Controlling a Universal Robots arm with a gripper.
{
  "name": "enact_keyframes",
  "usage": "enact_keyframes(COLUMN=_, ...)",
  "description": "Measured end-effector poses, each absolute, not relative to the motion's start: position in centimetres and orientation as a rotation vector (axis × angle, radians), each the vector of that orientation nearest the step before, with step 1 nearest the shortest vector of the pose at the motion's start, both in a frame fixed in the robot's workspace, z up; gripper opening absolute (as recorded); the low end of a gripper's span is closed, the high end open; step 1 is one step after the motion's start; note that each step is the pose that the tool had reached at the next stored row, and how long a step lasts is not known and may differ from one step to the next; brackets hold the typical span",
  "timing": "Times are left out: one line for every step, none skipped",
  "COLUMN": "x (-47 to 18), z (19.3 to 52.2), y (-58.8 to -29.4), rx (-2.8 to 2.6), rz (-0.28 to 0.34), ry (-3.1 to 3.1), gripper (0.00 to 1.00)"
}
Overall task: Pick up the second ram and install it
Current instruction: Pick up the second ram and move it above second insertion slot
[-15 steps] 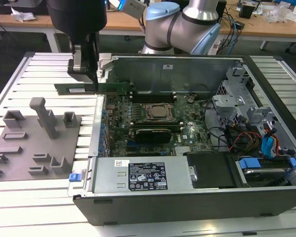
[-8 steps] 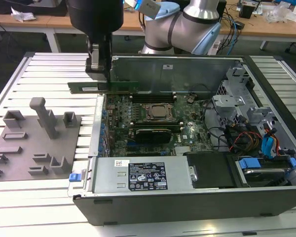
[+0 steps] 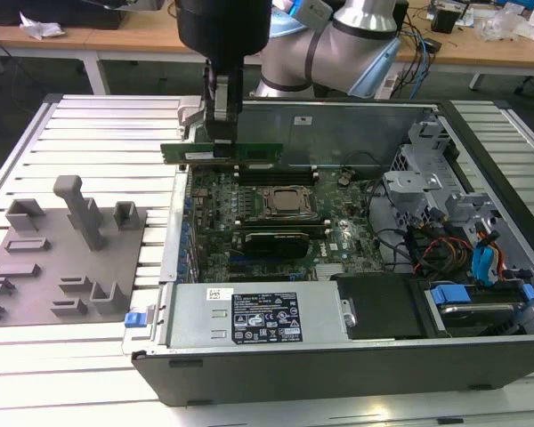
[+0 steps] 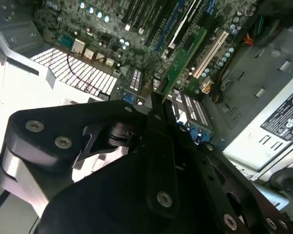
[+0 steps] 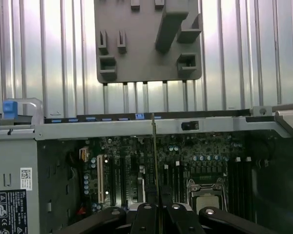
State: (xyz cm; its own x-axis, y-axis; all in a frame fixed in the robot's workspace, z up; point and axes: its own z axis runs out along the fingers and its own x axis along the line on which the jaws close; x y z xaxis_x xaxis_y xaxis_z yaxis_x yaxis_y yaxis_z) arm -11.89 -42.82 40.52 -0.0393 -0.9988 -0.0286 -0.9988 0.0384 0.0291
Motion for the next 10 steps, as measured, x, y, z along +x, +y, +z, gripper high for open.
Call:
enact_keyframes(x=-11.6, z=40.5, y=-42.7, rx=-2.177, rz=0.064, ry=2.263, gripper=0.14)
enact_keyframes(x=-11.4, z=40.5, y=-42.7, rx=-2.177, rz=0.064, ry=2.263, gripper=0.14)
enact_keyframes(x=-11.1, z=40.5, y=-42.5, rx=-2.177, rz=0.064, ry=2.263, gripper=0.14)
enact_keyframes(x=-10.8, z=40.5, y=-42.4, rx=-2.177, rz=0.064, ry=2.263, gripper=0.14)
enact_keyframes(x=-10.3, z=40.5, y=-42.3, rx=-2.177, rz=0.064, ry=2.264, gripper=0.14)
enact_keyframes(x=-9.8, z=40.5, y=-42.0, rx=-2.177, rz=0.064, ry=2.264, gripper=0.14)
enact_keyframes(x=-9.3, z=40.5, y=-41.5, rx=-2.177, rz=0.064, ry=2.264, gripper=0.14)
enact_keyframes(x=-8.8, z=40.4, y=-40.9, rx=-2.178, rz=0.064, ry=2.264, gripper=0.14)
enact_keyframes(x=-8.7, z=40.4, y=-40.6, rx=-2.177, rz=0.064, ry=2.264, gripper=0.14)
enact_keyframes(x=-8.3, z=40.4, y=-39.8, rx=-2.178, rz=0.064, ry=2.264, gripper=0.14)
